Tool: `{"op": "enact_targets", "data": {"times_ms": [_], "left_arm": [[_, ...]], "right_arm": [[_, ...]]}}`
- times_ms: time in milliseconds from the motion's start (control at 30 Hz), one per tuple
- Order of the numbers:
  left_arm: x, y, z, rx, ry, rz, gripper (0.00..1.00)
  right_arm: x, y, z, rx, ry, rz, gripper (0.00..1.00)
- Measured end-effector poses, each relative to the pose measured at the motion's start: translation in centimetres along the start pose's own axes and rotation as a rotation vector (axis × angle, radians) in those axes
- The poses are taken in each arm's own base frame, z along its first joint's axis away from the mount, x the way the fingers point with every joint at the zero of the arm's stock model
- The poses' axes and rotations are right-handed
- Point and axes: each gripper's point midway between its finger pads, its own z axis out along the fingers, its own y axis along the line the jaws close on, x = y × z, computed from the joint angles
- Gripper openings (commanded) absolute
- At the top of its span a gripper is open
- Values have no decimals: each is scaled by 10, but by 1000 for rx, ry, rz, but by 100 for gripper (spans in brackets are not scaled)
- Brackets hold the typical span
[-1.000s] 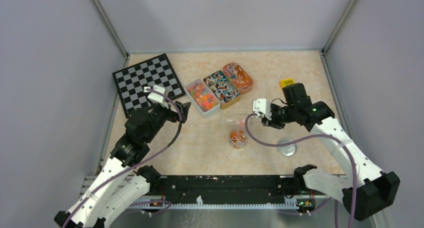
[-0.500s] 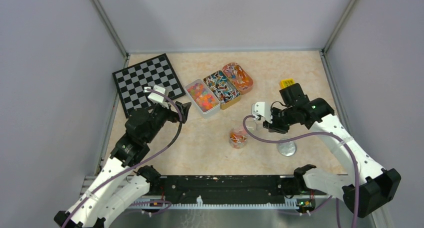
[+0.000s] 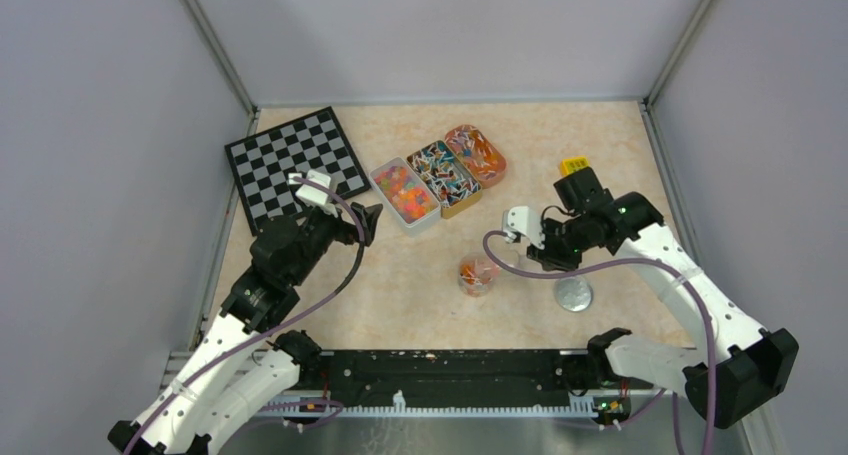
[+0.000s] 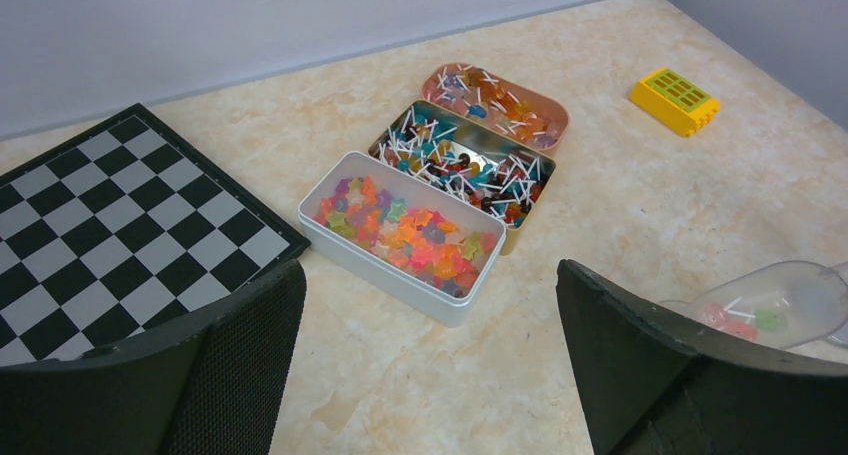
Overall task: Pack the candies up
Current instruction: Place the fake candies in the packing bottle.
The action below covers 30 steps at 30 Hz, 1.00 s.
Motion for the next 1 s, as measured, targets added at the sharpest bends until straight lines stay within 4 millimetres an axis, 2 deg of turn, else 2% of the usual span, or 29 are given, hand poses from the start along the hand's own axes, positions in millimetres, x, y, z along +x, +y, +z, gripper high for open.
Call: {"op": "enact_targets", "data": {"times_ms": [400,1000], "left_arm": [[0,-1,0,5,-1,0,99],[2,-2,0,6,3,3,99]], "right_arm": [[8,2,-2,2,45,25,0],[10,-5,-20,56,91,40,0]]}}
